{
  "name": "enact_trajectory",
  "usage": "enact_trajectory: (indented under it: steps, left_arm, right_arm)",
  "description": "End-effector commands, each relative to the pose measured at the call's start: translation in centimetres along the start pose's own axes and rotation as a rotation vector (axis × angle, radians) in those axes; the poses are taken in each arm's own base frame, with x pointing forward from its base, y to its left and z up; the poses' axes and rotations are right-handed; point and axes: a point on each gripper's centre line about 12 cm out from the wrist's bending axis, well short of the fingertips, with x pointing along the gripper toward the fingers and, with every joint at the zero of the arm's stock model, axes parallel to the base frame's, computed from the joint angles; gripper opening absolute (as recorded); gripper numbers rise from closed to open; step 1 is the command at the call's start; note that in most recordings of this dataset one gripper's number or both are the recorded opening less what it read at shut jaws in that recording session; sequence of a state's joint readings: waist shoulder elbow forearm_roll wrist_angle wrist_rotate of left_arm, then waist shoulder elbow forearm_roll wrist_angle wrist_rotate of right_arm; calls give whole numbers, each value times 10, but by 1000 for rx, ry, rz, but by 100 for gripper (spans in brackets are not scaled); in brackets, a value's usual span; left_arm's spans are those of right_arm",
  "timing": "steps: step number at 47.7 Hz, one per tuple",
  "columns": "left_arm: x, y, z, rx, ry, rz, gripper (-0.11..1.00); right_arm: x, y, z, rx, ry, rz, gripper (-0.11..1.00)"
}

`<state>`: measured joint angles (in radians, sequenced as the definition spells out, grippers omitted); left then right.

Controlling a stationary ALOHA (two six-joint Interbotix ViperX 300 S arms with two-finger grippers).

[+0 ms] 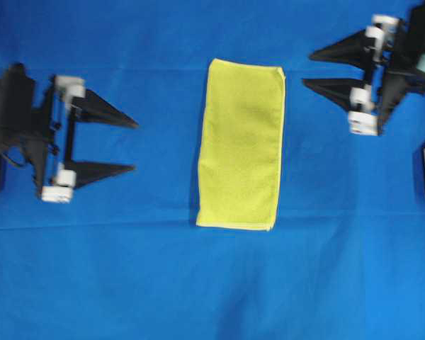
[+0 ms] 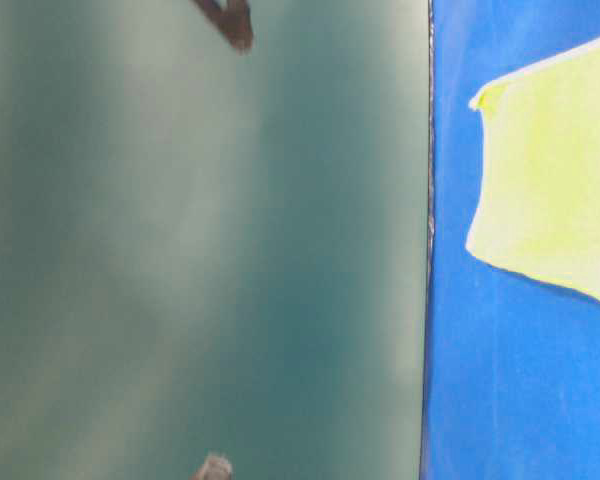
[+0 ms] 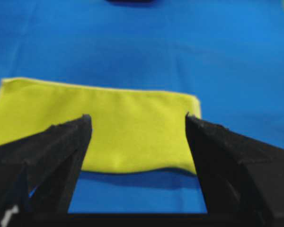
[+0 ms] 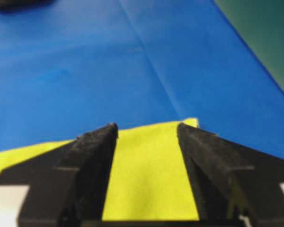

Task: Fold the yellow towel.
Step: 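Release the strip and pull both grippers outward to the sides, then move both grippers to the strip's far end and pinch its corners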

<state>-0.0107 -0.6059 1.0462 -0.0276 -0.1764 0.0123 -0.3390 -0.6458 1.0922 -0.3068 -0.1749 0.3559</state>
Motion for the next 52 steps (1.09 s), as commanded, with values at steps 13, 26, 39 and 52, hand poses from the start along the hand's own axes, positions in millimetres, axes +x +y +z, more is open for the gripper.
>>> enact_trajectory:
  steps: [13, 26, 39, 52]
  left_arm:
    - [-4, 11, -3, -9, -63, 40, 75]
    - [-4, 11, -4, -8, -56, 40, 75]
    - [3, 17, -1, -12, -56, 65, 75]
    - [71, 70, -9, -46, 71, 204, 75]
  right_arm:
    - [-9, 3, -9, 31, -56, 28, 58]
    - [-9, 3, -9, 34, -57, 27, 58]
    - [-4, -6, -4, 76, 1, -30, 58]
    - [36, -49, -30, 104, 273, -199, 57]
